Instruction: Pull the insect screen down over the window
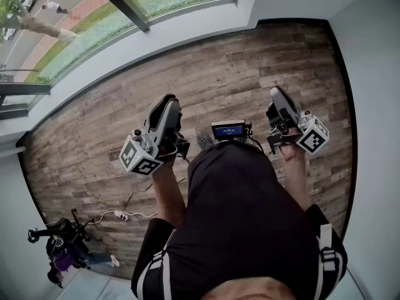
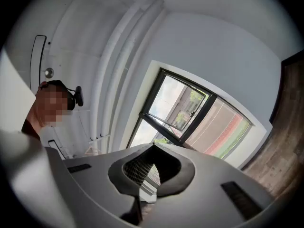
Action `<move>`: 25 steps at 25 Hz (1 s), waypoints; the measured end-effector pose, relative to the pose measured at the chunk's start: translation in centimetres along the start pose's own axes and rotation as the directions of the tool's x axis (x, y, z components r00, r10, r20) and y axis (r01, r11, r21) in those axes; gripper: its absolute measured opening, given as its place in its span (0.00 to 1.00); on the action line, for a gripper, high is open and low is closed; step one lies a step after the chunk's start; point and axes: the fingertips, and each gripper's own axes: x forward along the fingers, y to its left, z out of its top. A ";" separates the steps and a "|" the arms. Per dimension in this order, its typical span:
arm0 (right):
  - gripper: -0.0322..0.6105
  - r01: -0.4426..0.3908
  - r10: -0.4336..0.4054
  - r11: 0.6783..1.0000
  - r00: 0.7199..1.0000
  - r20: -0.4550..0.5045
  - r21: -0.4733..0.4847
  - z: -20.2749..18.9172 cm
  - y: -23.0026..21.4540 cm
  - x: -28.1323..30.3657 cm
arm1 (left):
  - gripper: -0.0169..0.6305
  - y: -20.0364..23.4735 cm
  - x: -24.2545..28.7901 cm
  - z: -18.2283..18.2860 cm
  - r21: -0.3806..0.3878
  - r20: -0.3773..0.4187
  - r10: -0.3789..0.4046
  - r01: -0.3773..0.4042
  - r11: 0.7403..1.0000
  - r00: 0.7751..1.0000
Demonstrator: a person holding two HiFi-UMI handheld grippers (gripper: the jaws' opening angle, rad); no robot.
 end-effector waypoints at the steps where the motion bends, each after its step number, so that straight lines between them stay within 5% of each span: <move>1: 0.05 -0.001 0.001 1.000 1.000 0.001 0.017 -0.2 -0.1 -0.2 | 0.10 0.0 0.0 0.0 -0.001 0.000 0.000 0.000 1.000 1.000; 25: 0.05 0.065 -0.066 0.997 0.997 0.033 0.040 0.7 -1.5 -2.2 | 0.10 -1.5 1.0 -1.1 0.004 -0.030 -0.003 0.003 1.000 1.000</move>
